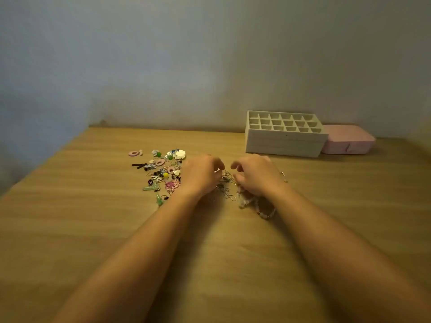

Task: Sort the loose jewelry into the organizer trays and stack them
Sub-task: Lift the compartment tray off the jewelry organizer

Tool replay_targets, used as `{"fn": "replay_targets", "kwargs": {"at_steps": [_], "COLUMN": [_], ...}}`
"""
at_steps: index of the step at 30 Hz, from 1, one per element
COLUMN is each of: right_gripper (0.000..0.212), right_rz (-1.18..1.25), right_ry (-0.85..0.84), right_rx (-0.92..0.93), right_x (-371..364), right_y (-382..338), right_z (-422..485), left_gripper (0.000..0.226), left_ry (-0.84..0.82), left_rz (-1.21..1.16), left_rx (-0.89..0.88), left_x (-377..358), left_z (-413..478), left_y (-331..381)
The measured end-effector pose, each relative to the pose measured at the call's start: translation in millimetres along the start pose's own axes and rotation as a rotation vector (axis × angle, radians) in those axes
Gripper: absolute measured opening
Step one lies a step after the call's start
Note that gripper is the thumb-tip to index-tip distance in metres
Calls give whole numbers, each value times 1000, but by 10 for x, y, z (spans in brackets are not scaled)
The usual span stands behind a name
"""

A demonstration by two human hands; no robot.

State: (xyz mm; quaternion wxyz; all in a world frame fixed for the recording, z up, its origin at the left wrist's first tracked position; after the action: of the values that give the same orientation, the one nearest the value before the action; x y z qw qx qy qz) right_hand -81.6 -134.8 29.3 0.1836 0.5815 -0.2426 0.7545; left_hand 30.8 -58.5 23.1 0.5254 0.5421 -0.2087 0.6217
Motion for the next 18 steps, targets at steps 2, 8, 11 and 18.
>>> {"fn": "replay_targets", "kwargs": {"at_steps": [2,8,11,18], "right_gripper": [29,71,62,32], "right_rz": [-57,-76,-132,-178], "right_ry": [98,279,192,266], "right_rx": [-19,-285,-286,-209], "right_x": [62,416,381,434], "right_y": [64,711,884,930], "right_z": [71,334,459,660], "left_gripper": [16,20,23,23], "left_ry": [34,107,132,149], "left_rz": [-89,-310,-372,-447], "left_rx": [6,79,108,134], "left_x": [-25,-16,30,-6], "left_z": [10,227,372,511], "left_y": [-7,95,175,196]}}
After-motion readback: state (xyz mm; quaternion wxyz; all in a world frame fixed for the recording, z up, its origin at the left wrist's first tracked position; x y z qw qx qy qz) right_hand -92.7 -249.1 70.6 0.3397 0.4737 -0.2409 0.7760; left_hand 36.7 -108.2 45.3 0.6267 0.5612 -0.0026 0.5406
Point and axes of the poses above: each hand's wrist, its own z-axis towards the middle knuckle, its own x-axis out of the back of the hand, y = z × x, the point moved 7 cm from there along z, towards the middle knuckle, and after that the axes turned 1 degree about x, right-handed, at the moved point
